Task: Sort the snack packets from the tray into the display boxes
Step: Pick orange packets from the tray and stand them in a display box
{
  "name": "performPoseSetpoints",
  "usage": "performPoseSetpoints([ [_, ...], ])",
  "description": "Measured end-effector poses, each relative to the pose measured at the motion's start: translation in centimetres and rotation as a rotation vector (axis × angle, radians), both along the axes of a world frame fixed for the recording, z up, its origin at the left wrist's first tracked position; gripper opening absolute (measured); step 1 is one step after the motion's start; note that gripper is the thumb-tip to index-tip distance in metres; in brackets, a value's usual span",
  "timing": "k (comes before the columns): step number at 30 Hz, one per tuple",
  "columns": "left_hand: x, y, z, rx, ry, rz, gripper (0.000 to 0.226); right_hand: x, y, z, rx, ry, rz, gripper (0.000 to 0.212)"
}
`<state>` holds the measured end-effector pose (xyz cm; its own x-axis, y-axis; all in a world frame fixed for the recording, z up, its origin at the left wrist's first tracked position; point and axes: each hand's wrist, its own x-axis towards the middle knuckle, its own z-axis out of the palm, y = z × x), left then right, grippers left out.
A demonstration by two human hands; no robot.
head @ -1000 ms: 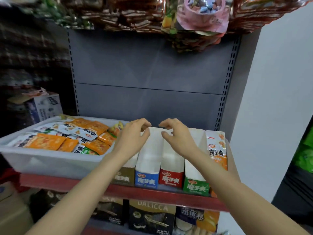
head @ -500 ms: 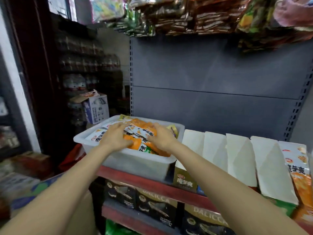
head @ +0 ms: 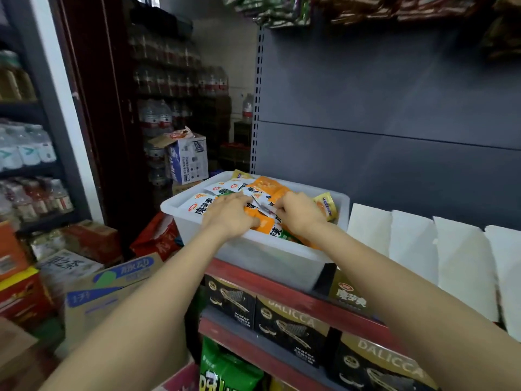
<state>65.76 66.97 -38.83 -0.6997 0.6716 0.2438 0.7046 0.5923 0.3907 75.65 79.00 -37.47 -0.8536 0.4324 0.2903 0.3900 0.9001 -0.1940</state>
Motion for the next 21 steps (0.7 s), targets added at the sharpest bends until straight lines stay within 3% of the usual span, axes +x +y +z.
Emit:
performPoseSetpoints([
  [2,0.0,0.0,0.0,0.000,0.002,0.000,0.065,0.4,-0.3,0.1,-0.050,0.097,-0.011,0.031],
  [7,0.7,-0.1,-0.3,0.126,0.137,-0.150,0.059,2.4,-0.8,1.6,-0.263,0.421,-0.007,0.019],
  [12,3.7,2.2,0.2,0.392,-0.033,-0.360,0.054,4.3,-0.9,3.5,-0.474,0.633,0.004,0.023],
  [16,6.3,3.9,1.5,0.650,-0.169,-0.324,0.031,6.1,0.2,4.3,-0.682,0.710,0.018,0.024],
  [21,9.2,5.3,3.4,0.741,-0.046,-0.290,0.012,10.2,2.3,4.5,-0.604,0.696,0.095,0.021],
])
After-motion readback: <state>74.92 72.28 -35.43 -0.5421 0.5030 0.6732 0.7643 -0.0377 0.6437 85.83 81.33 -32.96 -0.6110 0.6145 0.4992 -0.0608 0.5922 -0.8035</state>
